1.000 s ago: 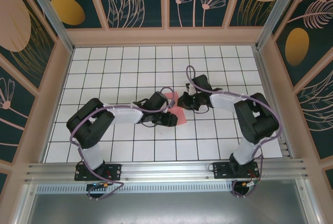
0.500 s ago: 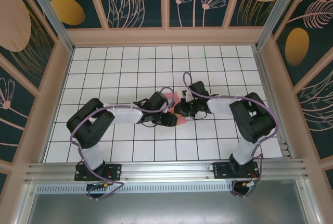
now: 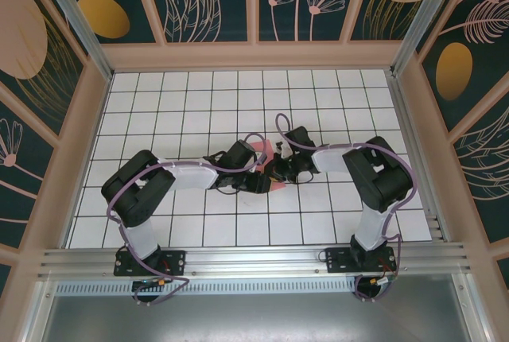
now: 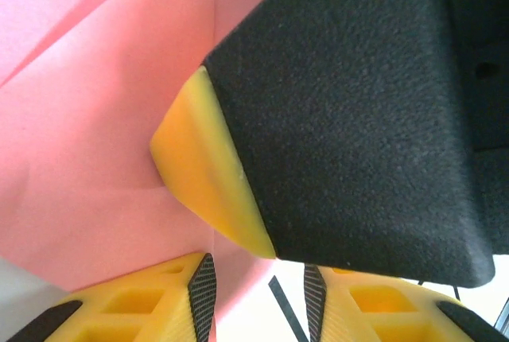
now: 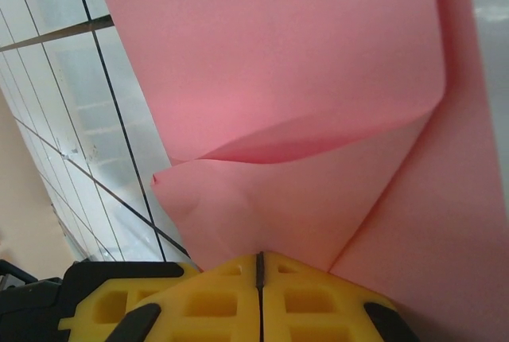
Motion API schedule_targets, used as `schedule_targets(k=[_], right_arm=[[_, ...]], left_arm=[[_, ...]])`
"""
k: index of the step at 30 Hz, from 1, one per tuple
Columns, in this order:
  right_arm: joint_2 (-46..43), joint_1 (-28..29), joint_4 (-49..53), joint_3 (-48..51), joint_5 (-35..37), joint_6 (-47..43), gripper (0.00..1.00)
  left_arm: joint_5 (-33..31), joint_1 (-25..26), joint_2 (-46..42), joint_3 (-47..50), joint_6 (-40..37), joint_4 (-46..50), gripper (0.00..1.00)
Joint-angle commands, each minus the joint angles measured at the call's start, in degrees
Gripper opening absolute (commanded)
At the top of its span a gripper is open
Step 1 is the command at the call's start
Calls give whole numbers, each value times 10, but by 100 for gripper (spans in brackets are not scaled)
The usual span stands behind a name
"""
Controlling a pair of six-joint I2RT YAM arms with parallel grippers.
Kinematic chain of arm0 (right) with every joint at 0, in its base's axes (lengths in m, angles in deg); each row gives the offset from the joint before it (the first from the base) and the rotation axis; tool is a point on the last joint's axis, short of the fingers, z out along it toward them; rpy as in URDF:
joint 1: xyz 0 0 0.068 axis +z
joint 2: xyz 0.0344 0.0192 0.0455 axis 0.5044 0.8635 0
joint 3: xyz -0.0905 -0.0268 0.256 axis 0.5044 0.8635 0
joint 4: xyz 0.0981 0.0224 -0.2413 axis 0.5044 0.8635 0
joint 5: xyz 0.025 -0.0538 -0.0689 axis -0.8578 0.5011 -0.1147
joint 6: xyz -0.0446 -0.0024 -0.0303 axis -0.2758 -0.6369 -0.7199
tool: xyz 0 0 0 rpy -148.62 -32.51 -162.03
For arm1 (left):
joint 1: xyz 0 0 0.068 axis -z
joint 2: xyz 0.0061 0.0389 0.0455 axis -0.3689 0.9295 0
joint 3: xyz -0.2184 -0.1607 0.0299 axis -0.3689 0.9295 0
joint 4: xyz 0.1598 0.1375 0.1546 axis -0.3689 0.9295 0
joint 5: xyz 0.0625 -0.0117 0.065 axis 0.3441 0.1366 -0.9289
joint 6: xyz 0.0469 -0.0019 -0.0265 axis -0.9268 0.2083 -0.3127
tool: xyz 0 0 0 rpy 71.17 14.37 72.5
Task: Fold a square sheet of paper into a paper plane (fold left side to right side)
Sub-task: Fold the triangle a second time at the center of the table.
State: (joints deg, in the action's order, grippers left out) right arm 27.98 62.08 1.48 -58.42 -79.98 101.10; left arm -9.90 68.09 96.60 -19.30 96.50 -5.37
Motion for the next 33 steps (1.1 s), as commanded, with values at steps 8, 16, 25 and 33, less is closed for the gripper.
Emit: schedule_targets(k=[8,16,25,33], right_arm=[[24,-1,69,-48,125,-35,9],[23,-22,76,-70,131,-50,10],[40,-49,81,-89,141,-72,10],[63,-57,100,-115,139,-90,10]], left_arm=[[-21,2,25,33,-4,52,38],[-23,2,30,33,-4,53,38],[-24,2,29,35,-4,53,39],[-19,2,18,39,-3,51,39]])
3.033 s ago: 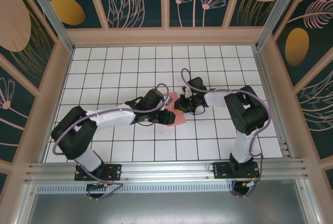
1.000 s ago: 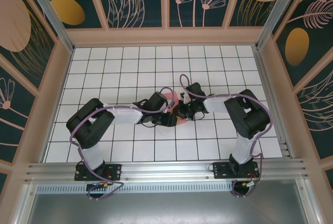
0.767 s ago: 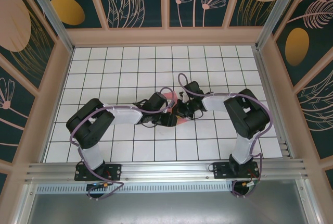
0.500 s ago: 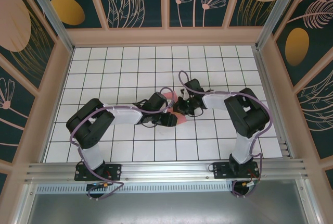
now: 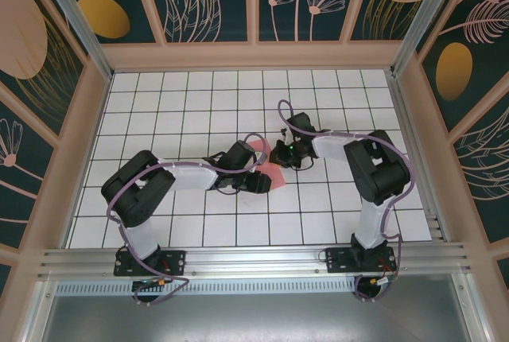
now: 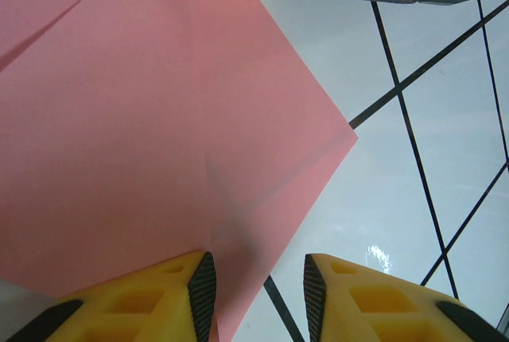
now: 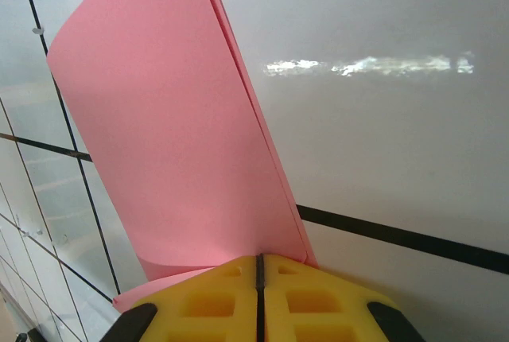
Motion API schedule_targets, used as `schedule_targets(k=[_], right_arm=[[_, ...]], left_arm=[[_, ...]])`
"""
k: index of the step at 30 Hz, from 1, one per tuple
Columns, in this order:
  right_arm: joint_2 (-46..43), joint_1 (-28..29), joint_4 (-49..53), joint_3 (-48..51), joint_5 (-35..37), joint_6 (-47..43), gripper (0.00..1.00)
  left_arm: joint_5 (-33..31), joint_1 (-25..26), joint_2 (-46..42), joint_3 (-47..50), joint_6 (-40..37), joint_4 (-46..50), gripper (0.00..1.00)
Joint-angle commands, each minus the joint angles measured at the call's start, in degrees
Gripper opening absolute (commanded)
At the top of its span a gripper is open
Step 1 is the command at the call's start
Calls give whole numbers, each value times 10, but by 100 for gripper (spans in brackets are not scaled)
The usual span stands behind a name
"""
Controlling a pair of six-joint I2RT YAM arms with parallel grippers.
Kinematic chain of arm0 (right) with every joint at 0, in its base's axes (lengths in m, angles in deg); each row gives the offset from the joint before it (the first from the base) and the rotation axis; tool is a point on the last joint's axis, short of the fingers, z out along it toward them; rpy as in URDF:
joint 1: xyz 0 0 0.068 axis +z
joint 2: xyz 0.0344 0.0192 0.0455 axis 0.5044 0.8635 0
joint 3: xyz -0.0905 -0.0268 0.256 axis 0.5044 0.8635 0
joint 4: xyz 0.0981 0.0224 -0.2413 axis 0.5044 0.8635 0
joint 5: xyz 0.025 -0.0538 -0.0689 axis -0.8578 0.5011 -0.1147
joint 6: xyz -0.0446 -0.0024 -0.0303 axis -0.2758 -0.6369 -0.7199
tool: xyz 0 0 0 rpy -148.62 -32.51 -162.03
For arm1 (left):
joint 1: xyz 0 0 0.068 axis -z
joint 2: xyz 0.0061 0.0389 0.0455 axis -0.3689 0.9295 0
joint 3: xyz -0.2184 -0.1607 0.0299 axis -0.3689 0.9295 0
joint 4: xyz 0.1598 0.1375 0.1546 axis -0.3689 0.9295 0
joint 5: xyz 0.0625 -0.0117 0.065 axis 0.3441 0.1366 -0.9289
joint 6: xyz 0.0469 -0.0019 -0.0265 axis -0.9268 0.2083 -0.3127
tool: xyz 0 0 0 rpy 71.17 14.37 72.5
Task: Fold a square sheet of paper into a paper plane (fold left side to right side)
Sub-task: Fold the triangle a second time at the center of the table.
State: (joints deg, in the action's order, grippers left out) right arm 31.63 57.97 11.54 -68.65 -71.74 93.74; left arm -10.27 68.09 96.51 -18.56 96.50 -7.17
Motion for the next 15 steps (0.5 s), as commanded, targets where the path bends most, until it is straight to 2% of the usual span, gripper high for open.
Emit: schedule_targets(k=[1,15], right_arm=[[27,-15,1,-12,55,-16,10],[31,-12,1,-9,44,-17,10]], left_arm=[[-7,2,13,34,-3,63,39],[38,38,-45,65,-31,64,41]])
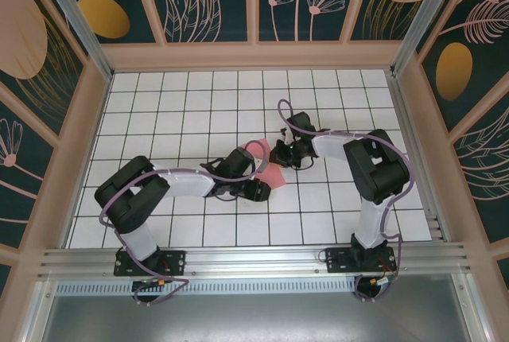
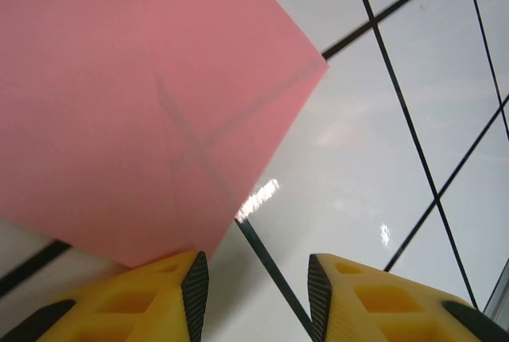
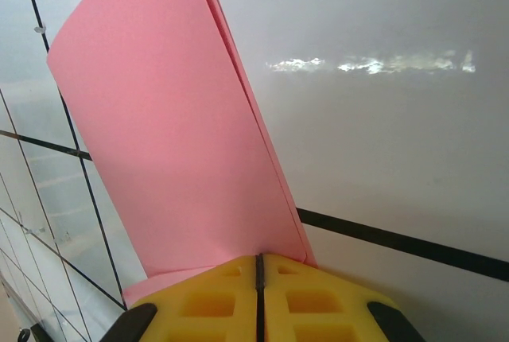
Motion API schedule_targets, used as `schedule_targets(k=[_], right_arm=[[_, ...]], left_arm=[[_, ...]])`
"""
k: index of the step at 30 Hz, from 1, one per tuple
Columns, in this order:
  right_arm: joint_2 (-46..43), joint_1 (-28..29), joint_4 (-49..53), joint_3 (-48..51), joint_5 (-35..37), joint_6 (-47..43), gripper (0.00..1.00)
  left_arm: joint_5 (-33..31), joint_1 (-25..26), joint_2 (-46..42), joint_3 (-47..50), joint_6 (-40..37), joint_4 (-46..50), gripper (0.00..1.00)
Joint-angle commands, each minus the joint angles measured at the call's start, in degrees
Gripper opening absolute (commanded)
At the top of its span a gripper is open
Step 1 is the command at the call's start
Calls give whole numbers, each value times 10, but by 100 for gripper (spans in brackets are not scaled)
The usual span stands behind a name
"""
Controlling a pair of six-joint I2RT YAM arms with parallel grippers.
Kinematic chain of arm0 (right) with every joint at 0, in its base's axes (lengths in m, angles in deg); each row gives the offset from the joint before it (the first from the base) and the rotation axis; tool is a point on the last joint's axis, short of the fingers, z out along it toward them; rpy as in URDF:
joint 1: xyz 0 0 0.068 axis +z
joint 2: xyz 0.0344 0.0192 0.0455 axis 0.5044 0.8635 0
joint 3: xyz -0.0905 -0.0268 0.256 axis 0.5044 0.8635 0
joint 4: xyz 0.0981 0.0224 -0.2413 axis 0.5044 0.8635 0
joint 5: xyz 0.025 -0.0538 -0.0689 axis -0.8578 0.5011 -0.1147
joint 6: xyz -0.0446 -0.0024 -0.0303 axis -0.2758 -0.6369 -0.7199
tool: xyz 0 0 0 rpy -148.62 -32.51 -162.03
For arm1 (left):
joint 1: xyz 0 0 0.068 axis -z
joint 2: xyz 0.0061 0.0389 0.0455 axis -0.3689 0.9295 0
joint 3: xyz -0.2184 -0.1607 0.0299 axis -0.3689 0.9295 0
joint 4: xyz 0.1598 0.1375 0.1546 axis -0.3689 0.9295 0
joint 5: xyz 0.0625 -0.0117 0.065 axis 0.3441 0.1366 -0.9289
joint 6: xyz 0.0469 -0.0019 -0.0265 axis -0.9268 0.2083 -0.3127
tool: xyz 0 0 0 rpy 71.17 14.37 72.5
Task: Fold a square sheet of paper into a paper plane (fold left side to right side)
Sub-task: Fold the triangle a second time at the center of the table.
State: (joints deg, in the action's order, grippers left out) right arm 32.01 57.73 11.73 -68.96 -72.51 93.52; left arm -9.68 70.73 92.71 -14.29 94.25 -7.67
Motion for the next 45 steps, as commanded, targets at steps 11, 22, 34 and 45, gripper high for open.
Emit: schedule_targets(k=[11,22,34,45], right_arm=[[5,-10,-7,-27,37,-22,25],[-137,-55,9,24,63,-39,45],[-216,-107,-9,134,35,-54,52],[-187,-96,-62,154,-44,-38,52]], left_arm=[[9,-6,-93,21,-6,99,41],[28,-122,-155,11,55,44,55],[84,-123,14,-103,34,20,57],[61,-124,61,-143,13,33,20]])
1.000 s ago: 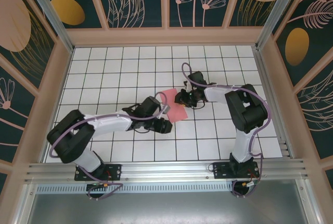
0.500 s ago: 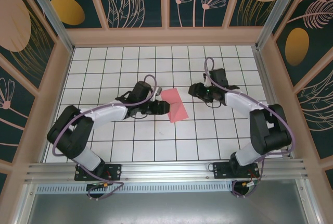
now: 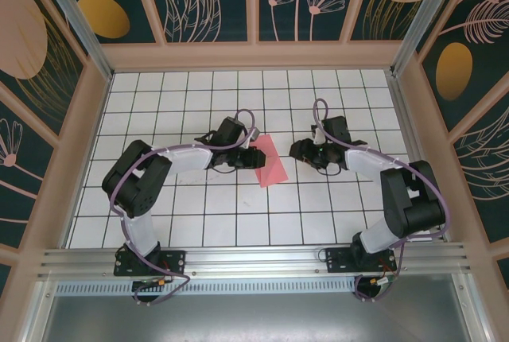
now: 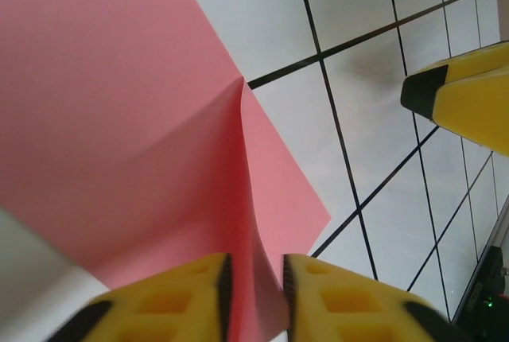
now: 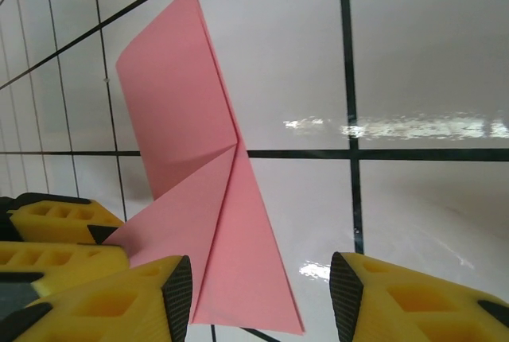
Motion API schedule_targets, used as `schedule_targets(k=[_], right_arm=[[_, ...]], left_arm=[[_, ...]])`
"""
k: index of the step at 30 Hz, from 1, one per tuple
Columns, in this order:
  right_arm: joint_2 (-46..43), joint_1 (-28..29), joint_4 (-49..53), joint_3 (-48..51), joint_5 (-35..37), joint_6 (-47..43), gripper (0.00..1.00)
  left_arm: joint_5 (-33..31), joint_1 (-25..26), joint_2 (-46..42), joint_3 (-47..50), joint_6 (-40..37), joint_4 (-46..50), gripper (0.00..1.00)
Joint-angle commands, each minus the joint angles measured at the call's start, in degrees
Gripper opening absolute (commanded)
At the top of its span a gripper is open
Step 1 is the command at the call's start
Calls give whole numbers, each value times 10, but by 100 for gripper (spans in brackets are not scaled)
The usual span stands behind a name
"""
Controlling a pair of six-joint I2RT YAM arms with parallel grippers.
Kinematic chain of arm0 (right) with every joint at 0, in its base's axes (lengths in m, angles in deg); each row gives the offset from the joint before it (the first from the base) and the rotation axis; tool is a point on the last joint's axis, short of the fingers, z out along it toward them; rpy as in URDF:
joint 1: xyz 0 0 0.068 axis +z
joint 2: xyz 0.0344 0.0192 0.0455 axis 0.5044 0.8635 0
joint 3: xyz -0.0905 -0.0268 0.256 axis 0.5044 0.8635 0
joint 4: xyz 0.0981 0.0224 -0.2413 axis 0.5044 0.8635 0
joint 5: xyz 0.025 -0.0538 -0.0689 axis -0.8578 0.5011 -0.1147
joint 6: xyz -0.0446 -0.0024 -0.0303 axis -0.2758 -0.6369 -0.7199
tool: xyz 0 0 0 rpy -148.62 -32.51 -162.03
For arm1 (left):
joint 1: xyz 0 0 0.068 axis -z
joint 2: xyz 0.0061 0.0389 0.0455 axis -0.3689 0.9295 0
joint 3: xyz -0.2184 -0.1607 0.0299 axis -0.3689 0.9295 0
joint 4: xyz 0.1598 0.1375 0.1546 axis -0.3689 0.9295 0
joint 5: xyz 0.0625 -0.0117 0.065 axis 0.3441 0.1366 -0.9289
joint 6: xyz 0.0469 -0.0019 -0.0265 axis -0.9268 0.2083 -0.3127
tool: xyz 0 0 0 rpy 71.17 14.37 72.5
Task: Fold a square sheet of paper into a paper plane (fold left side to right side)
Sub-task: Fold the triangle a second time at the center of the table, then turn over the paper at the center of the table.
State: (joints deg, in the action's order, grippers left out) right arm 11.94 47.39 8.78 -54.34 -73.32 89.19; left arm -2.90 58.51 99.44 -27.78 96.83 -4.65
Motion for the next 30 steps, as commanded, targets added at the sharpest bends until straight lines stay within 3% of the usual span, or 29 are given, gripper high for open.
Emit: schedule_targets(k=[1,5,23,26,30], right_arm=[[20,12,-36,4,-40,8,52],[48,38,-53,-13,-44,22,51],[154,90,-142,-72,-82,82,49],[165,94,-156,-81,-95,84,47],[171,101,-167,-85,-108,88,39]], left_arm=[[-12,-1,-11,-4,-13,4,18],[-27,-2,-30,17,-8,1,11],[-53,-19,-94,85,14,-33,11],[-55,-20,-89,87,18,-39,14],[-65,-21,-82,84,18,-41,25]])
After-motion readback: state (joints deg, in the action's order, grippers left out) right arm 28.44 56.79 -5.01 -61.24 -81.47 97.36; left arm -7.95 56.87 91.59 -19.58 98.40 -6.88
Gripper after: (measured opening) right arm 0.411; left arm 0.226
